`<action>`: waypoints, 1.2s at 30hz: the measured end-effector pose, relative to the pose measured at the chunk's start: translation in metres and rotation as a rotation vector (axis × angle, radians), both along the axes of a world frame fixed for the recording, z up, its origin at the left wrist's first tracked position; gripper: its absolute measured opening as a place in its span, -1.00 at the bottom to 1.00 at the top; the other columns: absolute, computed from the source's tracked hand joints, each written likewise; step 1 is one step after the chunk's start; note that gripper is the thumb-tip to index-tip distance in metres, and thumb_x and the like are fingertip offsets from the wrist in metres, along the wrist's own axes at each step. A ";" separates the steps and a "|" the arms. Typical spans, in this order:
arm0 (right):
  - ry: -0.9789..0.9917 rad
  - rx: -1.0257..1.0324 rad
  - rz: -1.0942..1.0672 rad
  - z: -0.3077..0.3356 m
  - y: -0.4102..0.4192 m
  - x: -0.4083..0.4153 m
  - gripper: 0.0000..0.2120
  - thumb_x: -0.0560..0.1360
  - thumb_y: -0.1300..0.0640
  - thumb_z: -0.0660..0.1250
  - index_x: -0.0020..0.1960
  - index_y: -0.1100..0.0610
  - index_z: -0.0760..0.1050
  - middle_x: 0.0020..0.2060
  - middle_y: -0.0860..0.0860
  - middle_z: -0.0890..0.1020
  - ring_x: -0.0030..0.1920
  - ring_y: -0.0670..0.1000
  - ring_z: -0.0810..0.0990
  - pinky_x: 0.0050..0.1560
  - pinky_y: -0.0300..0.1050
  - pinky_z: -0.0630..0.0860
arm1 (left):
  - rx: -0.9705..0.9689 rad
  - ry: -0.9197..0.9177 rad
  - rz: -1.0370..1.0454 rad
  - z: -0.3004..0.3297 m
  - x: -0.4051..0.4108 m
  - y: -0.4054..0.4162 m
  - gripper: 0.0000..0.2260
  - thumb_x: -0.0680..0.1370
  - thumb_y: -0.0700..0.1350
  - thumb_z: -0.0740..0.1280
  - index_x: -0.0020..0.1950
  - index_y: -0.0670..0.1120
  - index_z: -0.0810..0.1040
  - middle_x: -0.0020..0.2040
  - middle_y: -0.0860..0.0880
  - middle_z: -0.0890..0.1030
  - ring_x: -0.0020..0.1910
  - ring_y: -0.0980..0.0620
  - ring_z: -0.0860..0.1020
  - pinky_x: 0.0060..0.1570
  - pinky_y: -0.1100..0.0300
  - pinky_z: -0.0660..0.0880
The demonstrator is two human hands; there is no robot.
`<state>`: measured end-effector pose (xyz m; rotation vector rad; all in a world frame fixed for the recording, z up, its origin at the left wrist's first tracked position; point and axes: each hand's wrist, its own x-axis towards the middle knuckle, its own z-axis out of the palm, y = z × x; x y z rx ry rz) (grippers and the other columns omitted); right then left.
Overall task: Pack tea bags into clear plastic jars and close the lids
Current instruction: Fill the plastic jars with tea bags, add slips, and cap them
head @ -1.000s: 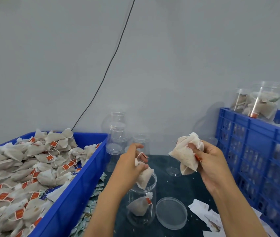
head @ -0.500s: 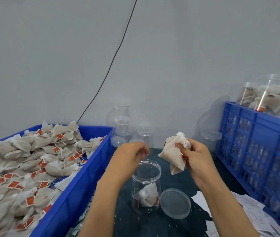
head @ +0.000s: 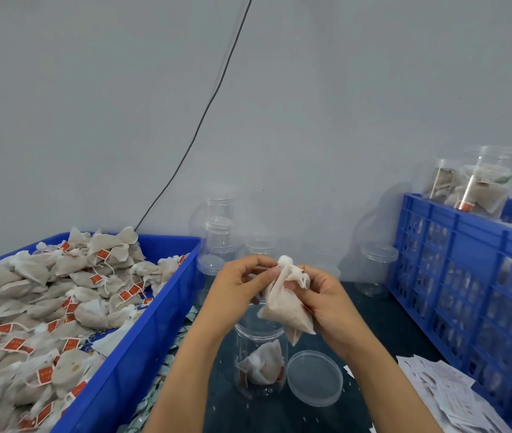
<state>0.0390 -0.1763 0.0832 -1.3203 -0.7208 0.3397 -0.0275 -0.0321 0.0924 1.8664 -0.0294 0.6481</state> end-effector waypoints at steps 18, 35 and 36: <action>0.088 0.163 -0.368 0.004 -0.004 0.010 -0.87 0.59 0.25 0.24 -0.03 0.18 0.57 -0.08 0.17 0.63 -0.09 0.09 0.53 -0.18 -0.07 0.50 | 0.756 0.440 0.243 -0.005 -0.002 0.004 -0.93 0.49 0.02 0.41 -0.15 0.12 0.54 -0.16 0.15 0.65 -0.12 0.16 0.56 -0.07 0.22 0.49; 0.038 0.302 -0.420 0.004 0.013 -0.013 -0.83 0.57 0.26 0.26 -0.06 0.06 0.59 -0.13 0.01 0.63 -0.10 -0.05 0.56 -0.06 -0.12 0.54 | 0.673 0.231 0.320 -0.004 0.005 -0.002 -0.70 0.42 0.13 0.46 -0.34 0.10 0.37 -0.32 0.10 0.50 -0.29 0.10 0.45 -0.37 0.24 0.27; -0.015 0.245 -0.499 0.003 0.012 -0.011 -0.79 0.57 0.27 0.27 -0.11 0.00 0.57 -0.09 0.03 0.60 -0.09 -0.05 0.53 -0.07 -0.15 0.52 | 0.738 0.232 0.393 -0.005 0.005 0.002 -0.66 0.44 0.19 0.42 -0.35 0.08 0.35 -0.29 0.11 0.47 -0.27 0.11 0.42 -0.36 0.24 0.22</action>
